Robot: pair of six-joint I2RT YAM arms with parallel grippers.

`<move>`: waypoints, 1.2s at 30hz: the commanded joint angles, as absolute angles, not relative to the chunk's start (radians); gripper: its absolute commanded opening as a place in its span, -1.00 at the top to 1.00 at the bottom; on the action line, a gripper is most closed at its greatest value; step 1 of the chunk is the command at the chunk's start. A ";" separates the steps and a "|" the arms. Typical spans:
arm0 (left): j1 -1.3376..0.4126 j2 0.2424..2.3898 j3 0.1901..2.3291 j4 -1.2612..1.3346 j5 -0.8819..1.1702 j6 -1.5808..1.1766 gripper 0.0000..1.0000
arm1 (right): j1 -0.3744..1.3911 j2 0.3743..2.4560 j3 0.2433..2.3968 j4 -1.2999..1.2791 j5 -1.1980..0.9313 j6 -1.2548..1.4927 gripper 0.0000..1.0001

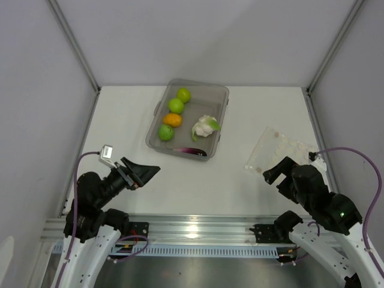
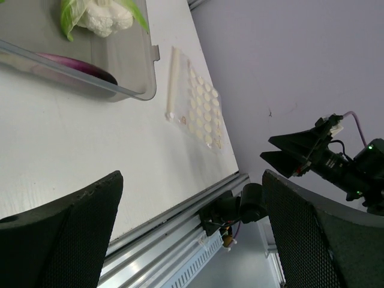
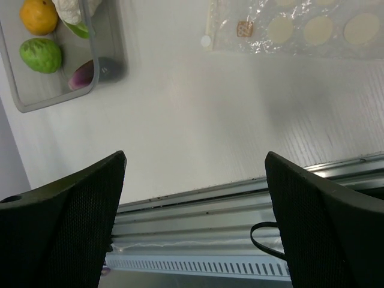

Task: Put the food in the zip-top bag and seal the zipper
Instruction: Pick up the zipper food storage bag at the center of the board.

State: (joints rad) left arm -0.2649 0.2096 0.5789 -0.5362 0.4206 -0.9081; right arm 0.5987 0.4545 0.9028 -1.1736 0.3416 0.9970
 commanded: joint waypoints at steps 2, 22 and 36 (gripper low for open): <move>-0.256 0.181 0.586 -0.505 0.428 -0.934 -0.99 | 0.601 0.514 0.926 -1.125 0.413 0.931 -0.99; -0.256 0.379 0.632 -0.420 0.617 -0.853 -0.99 | 0.186 1.225 1.051 -0.752 -0.060 0.660 -0.99; -0.256 0.400 0.675 -0.509 0.528 -0.781 -0.99 | 0.261 1.767 1.422 -0.913 0.440 0.733 -0.92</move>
State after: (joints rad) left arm -0.2649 0.4118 0.6605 -0.5224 0.5385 -0.8024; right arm 0.2489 1.7023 1.3094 -0.8402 0.2817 0.7105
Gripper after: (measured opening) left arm 0.994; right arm 0.965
